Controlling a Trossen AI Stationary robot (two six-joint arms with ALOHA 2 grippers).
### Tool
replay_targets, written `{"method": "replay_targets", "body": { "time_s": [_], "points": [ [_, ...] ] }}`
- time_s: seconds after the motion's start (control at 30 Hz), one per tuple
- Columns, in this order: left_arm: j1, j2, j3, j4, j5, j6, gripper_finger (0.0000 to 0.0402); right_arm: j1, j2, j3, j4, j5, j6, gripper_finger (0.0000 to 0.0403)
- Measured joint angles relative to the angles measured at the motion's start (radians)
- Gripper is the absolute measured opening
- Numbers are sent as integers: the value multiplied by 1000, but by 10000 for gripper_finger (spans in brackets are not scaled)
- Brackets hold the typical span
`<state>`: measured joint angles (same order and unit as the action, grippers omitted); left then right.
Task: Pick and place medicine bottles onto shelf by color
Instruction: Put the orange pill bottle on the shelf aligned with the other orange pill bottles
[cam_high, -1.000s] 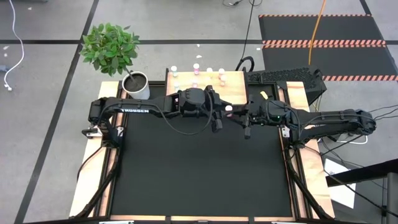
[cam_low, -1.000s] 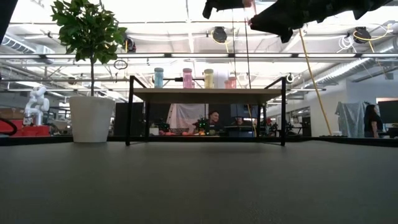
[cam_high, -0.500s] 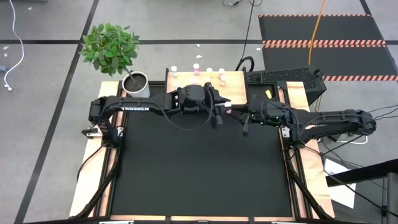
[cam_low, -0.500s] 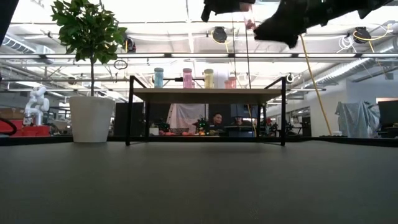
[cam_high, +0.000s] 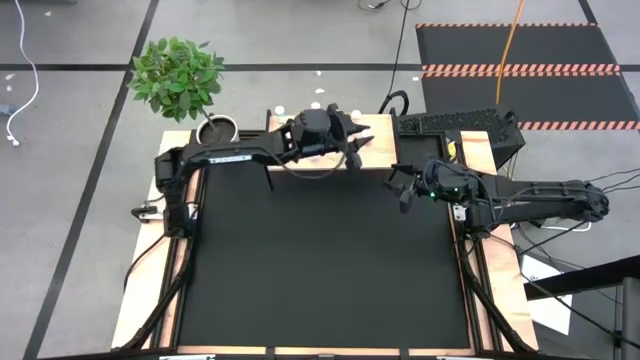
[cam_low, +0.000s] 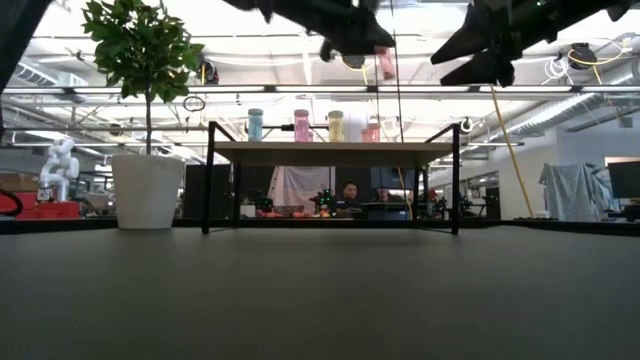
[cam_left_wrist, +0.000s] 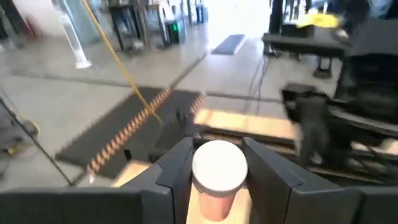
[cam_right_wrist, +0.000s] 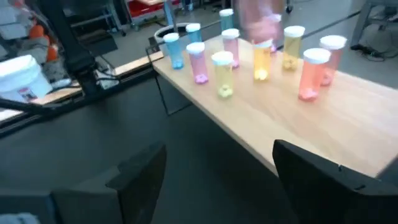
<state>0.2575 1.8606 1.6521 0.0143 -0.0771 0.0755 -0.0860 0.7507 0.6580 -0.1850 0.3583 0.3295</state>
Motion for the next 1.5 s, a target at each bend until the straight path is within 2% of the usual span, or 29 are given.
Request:
{"method": "replay_targets", "body": {
  "time_s": [0.1, 0.17, 0.4, 0.53, 0.83, 1.5],
  "points": [
    [21, 54, 9, 42, 20, 34, 131, -1, -9, 0, -17, 15, 1, 292],
    [27, 82, 25, 11, 24, 36, 131, -2, -16, 0, -43, 30, 21, 292],
    [39, 85, 25, -124, 23, 71, 131, 2, -43, 0, -177, 38, 154, 292],
    [43, 90, 24, -143, 24, 102, 131, 2, -44, 0, -222, 39, 182, 292],
    [47, 147, 24, -106, 25, 80, 131, 2, -44, 0, -180, 38, 187, 292],
    [78, 150, 24, -126, 47, 29, 134, 3, -44, 0, -186, 34, 208, 292]
  ]
}}
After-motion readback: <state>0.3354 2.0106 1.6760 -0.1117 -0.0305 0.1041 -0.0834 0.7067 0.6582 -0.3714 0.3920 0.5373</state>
